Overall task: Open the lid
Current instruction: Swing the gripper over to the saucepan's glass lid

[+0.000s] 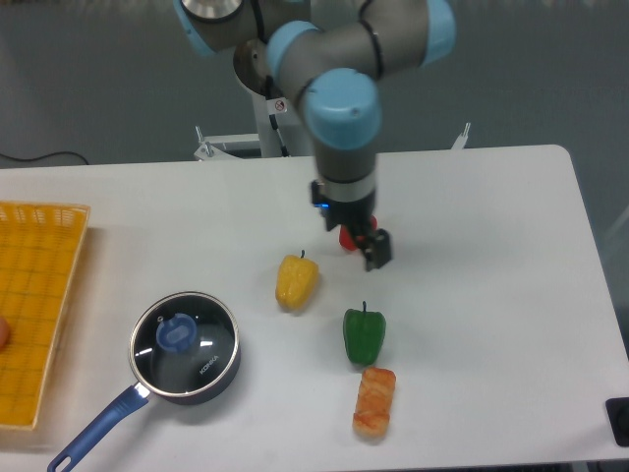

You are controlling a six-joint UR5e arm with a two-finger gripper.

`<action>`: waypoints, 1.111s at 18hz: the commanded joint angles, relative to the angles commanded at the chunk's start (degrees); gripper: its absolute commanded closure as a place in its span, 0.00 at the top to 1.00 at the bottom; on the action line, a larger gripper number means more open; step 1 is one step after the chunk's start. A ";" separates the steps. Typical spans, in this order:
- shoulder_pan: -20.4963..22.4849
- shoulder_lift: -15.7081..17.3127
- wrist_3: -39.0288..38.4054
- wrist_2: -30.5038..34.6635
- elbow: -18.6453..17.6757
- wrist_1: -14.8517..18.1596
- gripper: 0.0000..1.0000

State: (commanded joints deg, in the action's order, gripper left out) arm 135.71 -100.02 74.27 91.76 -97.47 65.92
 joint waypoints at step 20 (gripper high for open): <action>-13.54 -8.96 -5.44 1.58 7.65 -0.53 1.00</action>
State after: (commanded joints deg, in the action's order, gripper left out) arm 122.17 -108.98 68.83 93.34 -89.82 65.39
